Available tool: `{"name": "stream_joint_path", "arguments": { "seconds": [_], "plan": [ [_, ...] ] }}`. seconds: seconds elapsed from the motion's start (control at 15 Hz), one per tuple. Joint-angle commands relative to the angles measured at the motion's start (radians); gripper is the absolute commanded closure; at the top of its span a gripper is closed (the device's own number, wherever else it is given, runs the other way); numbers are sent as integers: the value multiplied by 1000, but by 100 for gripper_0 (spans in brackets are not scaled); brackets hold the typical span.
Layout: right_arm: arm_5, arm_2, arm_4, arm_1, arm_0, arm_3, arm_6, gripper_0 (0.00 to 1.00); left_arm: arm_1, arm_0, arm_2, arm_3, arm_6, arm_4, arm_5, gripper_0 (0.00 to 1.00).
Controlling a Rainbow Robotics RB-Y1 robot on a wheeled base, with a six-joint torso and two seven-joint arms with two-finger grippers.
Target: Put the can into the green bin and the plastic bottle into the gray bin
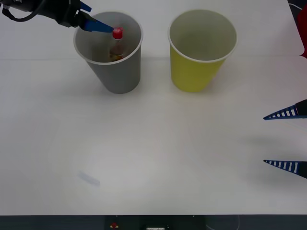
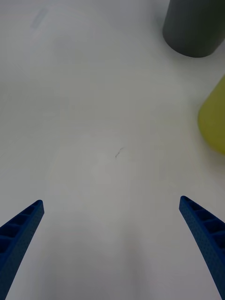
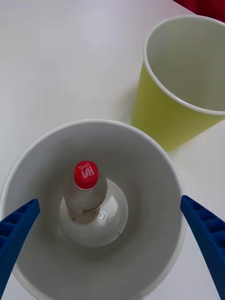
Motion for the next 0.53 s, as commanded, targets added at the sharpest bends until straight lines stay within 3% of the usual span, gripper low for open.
{"name": "stream_joint_path", "arguments": {
  "seconds": [0.07, 0.27, 0.53],
  "plan": [
    [0, 0, 0, 0, 0, 0, 0, 0, 44, 0, 2, -19, -19, 79, -51, 0],
    [0, 0, 0, 0, 0, 0, 0, 0, 99, 68, 32, -19, -154, 226, -74, 0],
    [0, 0, 0, 0, 0, 0, 0, 0, 101, 336, 330, -126, -304, 252, -160, 0]
  ]
}}
